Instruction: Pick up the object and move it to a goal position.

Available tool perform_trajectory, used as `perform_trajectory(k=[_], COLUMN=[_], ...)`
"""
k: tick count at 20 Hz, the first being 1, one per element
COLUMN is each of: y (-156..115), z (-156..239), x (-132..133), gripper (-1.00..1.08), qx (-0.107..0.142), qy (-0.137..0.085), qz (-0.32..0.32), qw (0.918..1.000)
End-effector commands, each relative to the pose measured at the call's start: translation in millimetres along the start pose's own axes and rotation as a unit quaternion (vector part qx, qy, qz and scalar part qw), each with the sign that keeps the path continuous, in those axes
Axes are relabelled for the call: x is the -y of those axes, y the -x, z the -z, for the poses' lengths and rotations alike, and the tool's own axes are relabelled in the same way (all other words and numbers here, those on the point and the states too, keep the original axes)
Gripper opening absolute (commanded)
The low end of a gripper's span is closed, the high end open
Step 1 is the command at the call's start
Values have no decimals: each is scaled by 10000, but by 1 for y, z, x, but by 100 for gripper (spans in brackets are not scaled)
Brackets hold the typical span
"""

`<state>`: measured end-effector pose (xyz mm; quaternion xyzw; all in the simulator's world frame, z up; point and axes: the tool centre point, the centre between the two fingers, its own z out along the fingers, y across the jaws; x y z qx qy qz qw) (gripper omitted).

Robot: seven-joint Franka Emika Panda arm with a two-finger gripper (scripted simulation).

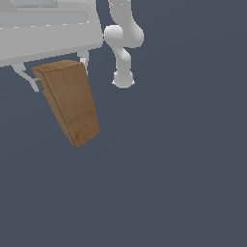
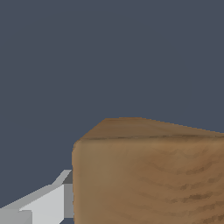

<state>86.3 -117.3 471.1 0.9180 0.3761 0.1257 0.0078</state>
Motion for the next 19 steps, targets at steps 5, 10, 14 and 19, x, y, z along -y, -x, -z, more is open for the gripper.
perform_trajectory(k=[5, 10, 14, 19], y=[3, 4, 5, 4], z=[42, 55, 61, 62], x=[-19, -26, -30, -31], gripper=[-100, -100, -100, -100], qx=[-167, -219, -240, -243], qy=[80, 93, 97, 98], qz=[165, 221, 242, 245], qw=[9997, 9995, 9994, 9994])
